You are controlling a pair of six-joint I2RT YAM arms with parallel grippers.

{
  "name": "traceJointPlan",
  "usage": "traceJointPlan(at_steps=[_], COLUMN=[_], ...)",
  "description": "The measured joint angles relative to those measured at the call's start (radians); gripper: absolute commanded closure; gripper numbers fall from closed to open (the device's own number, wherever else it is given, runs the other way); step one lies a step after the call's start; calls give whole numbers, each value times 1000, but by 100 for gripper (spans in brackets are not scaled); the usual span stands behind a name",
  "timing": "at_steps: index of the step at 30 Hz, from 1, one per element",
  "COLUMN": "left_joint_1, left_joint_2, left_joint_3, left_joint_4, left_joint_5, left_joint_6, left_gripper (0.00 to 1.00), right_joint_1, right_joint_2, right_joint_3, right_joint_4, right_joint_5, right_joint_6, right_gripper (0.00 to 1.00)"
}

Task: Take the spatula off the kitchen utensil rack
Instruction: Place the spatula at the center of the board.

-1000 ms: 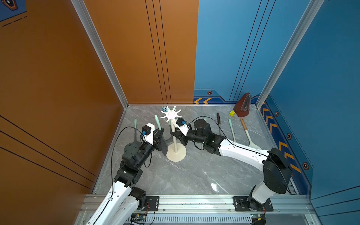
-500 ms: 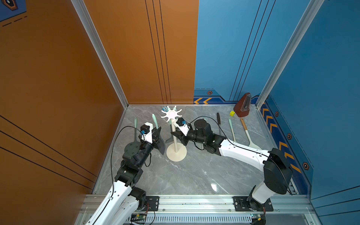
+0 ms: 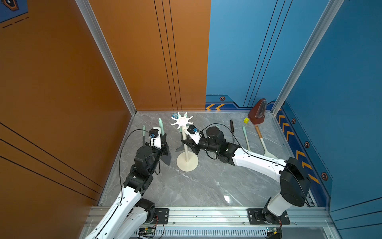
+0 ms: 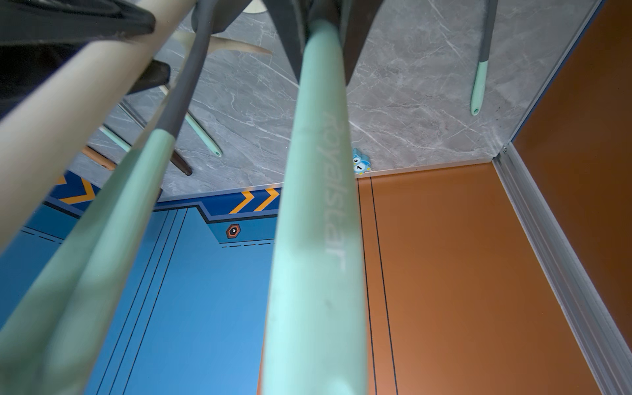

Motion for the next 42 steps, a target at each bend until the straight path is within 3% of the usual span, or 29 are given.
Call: traceJointPlan(at_steps=[11,32,42], left_joint_1=[53,206,227], left_joint_2=[98,418,554], left_joint_3=[83,307,383], left_joint_4=[-69,-232,-245], left_joint_5=[-73,-76,-77], left_joint_6=[-27,-124,-140], left_gripper=[100,100,100], right_joint_1=[0,0,0], right_joint_2=[0,-10,-10], right_joint_3=[-3,-16,-16], right_joint_4=[3,11,11], right_joint_5=[0,7,7], right_joint_6=[0,2,4], right_gripper=[100,100,100])
